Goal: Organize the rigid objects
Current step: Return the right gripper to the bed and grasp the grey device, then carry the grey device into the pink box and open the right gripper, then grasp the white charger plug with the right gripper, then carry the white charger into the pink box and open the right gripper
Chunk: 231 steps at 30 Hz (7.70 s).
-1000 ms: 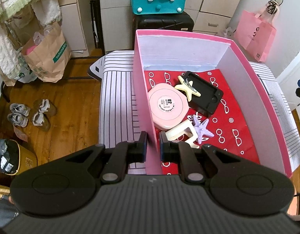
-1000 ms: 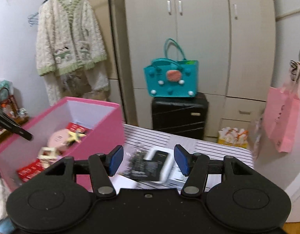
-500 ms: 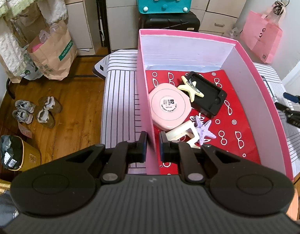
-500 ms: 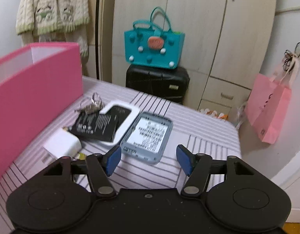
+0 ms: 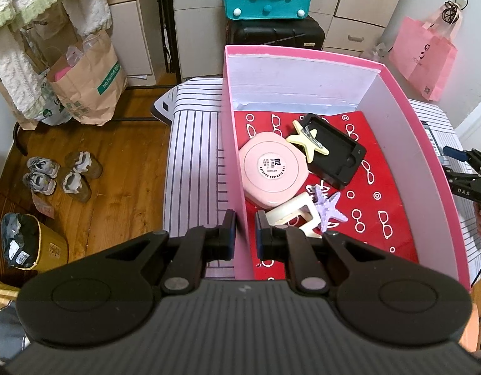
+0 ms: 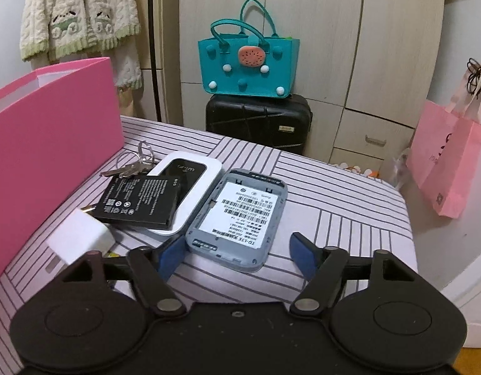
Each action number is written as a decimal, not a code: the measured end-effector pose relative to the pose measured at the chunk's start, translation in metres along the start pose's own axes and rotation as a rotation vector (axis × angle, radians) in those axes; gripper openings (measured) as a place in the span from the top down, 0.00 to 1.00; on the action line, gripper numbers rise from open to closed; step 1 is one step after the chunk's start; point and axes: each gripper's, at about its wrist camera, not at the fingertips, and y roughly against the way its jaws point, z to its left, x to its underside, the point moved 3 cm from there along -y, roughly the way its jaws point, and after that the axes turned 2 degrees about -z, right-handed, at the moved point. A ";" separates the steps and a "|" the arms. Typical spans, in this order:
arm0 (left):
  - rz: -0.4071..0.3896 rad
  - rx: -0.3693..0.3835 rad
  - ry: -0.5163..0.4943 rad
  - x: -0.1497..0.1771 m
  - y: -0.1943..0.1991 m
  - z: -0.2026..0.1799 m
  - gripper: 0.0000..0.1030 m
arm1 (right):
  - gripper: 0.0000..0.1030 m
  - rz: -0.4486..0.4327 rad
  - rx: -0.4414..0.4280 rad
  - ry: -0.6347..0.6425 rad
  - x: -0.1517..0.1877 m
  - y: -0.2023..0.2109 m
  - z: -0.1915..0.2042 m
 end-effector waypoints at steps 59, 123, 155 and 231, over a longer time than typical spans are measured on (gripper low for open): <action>-0.015 -0.032 -0.059 0.003 0.005 -0.007 0.93 | 0.35 0.142 0.026 -0.165 0.021 0.037 0.010; -0.035 0.044 -0.135 0.010 0.008 -0.002 0.89 | 0.30 0.007 -0.263 0.230 -0.115 0.065 0.164; -0.055 0.030 -0.073 0.012 0.010 -0.002 0.90 | 0.52 -0.080 -0.128 -0.260 0.013 0.040 0.082; -0.041 0.071 -0.167 0.021 0.014 0.000 0.88 | 0.48 0.480 -0.543 0.048 -0.072 0.008 0.261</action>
